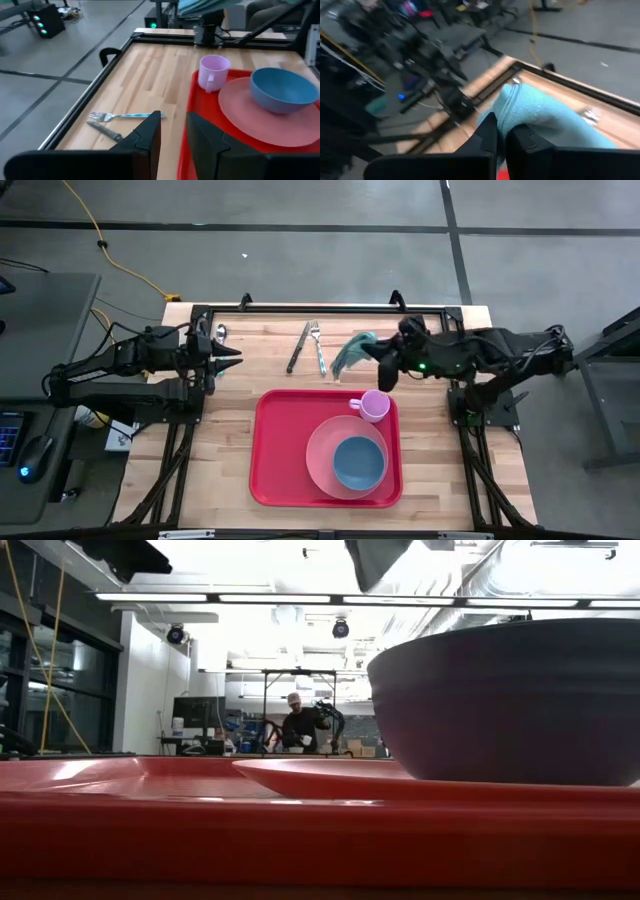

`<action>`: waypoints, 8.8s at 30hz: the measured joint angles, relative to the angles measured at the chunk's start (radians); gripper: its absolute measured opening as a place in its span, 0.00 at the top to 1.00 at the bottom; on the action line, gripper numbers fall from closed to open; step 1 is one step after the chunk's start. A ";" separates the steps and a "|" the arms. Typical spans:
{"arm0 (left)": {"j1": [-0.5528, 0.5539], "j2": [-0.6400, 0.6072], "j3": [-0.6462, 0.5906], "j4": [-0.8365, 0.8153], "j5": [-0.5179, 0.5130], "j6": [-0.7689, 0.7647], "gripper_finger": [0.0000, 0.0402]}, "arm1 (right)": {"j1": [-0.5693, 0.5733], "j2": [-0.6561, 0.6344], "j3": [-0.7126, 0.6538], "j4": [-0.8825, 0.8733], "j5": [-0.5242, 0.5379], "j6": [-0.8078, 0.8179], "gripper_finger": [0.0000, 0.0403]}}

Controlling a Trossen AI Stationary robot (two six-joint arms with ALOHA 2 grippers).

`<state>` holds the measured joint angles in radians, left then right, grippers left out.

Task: Set up tray
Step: Put the blue napkin to the left of the pink plate on the red tray

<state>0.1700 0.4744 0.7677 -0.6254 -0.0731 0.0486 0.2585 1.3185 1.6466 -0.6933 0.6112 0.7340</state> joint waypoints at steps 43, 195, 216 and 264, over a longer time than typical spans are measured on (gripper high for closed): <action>0.000 0.000 0.000 -0.005 0.138 0.025 0.69 | -0.154 0.639 0.000 0.301 -0.672 0.319 1.00; -0.485 0.971 0.001 0.240 0.121 -0.453 0.69 | -0.331 0.498 0.628 -0.877 -0.065 -0.376 1.00; -0.484 0.984 -0.001 0.241 0.081 -0.466 0.69 | -0.330 0.498 0.629 -0.878 -0.065 -0.380 1.00; -0.402 1.089 -0.004 0.127 0.104 -0.014 0.69 | -0.330 0.498 0.629 -0.878 -0.078 -0.399 1.00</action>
<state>-0.2317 1.5635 0.7635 -0.4988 0.0310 0.0345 -0.0714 1.8160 2.2761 -1.5711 0.5328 0.3351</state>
